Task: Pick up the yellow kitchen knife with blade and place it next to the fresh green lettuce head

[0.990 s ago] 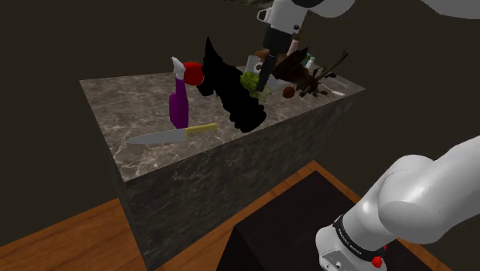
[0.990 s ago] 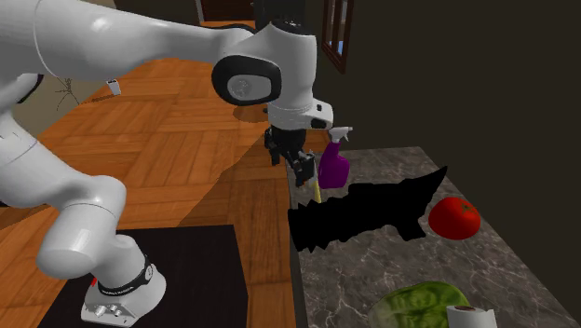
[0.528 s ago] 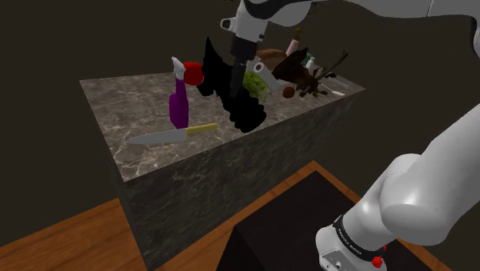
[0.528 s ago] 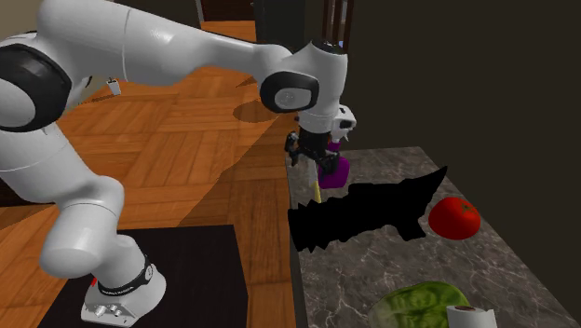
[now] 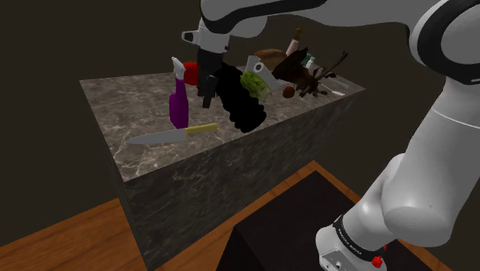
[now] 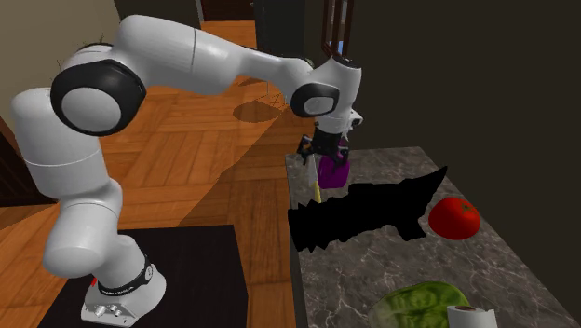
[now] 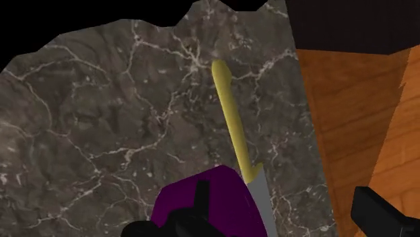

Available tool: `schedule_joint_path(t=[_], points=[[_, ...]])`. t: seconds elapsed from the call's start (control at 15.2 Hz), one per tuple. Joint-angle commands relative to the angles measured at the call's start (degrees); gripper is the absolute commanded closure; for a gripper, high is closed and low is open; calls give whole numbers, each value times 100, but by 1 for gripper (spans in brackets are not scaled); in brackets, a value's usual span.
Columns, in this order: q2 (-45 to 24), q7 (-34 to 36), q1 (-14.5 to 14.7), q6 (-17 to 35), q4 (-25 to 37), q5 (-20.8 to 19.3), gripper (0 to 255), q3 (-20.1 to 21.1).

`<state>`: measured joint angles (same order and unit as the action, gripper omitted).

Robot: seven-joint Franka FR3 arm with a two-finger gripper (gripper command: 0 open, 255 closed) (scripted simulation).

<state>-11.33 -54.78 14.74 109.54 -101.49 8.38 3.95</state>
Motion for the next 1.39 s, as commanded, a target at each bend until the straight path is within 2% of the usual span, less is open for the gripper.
schedule_joint_path(t=[0.0,0.46,0.92,1.32], points=[[-346,-231,109,34,287,-33,0,122],[-1364,-952,425,2,1248,-232,0,456],[-1500,-957,469,526,863,-230,0,467],[-1500,-957,469,526,863,-230,0,467]])
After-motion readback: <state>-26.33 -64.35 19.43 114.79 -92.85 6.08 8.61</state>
